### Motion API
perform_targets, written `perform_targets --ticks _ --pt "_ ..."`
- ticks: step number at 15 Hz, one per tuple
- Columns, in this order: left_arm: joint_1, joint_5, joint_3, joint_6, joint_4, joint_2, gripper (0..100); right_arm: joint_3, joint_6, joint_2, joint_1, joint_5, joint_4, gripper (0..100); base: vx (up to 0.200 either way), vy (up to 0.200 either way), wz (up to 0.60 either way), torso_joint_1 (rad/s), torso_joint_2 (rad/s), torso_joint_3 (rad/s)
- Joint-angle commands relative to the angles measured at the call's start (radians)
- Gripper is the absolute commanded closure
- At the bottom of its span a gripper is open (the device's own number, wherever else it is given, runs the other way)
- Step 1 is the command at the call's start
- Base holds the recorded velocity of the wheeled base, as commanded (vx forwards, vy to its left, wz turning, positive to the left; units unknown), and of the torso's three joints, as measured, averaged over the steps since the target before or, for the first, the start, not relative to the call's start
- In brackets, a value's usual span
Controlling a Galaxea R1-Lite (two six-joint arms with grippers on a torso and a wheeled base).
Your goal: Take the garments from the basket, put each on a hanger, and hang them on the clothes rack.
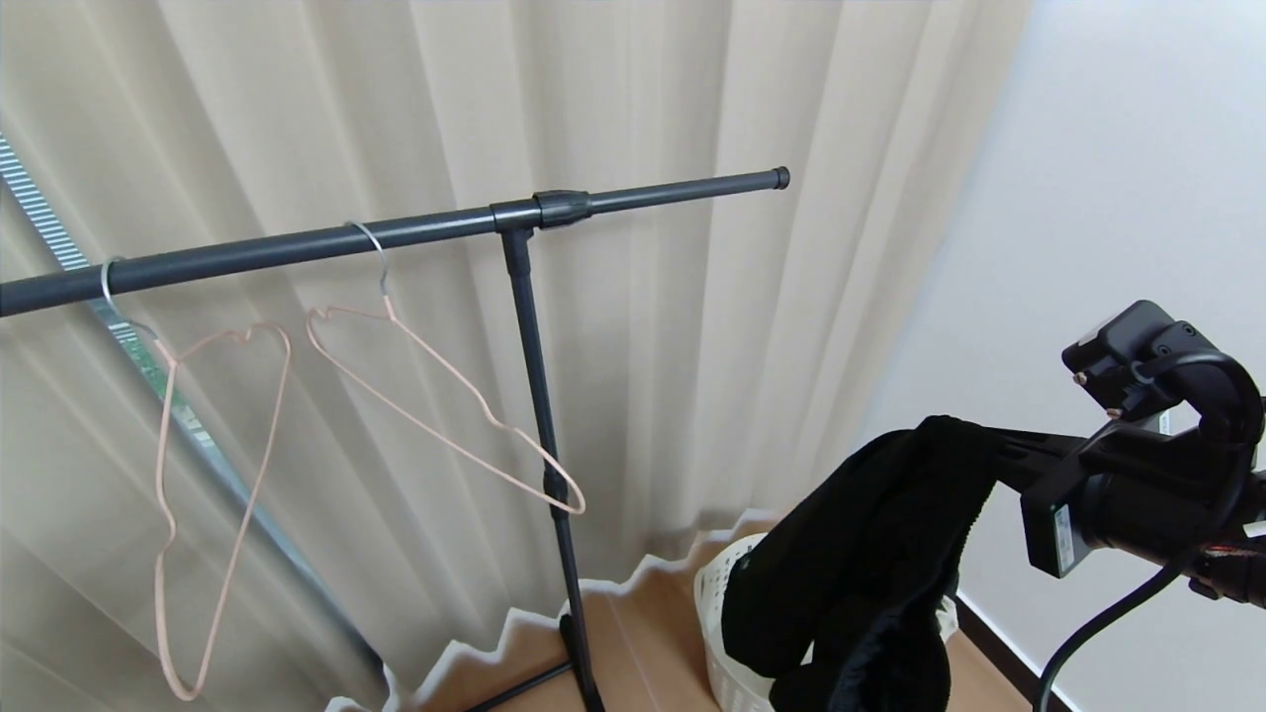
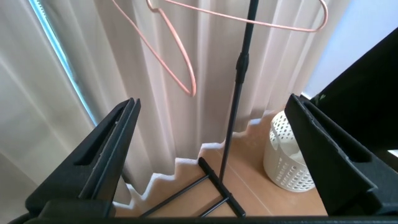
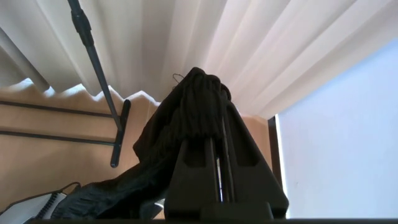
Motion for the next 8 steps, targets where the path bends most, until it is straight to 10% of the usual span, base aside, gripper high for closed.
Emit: perform_targets --ticks 1,8 --pt "0.000 0.000 0.000 0.000 0.000 0.001 0 0.001 -0.001 0.001 0.000 0.001 0.000 100 0.000 0.000 0.00 0.198 -0.44 -0.251" --pt "0.000 -0.001 0.000 0.000 0.000 0.001 0 0.010 -0.006 -0.007 0.000 0.001 0.000 100 0.000 0.000 0.00 0.173 -0.38 -0.210"
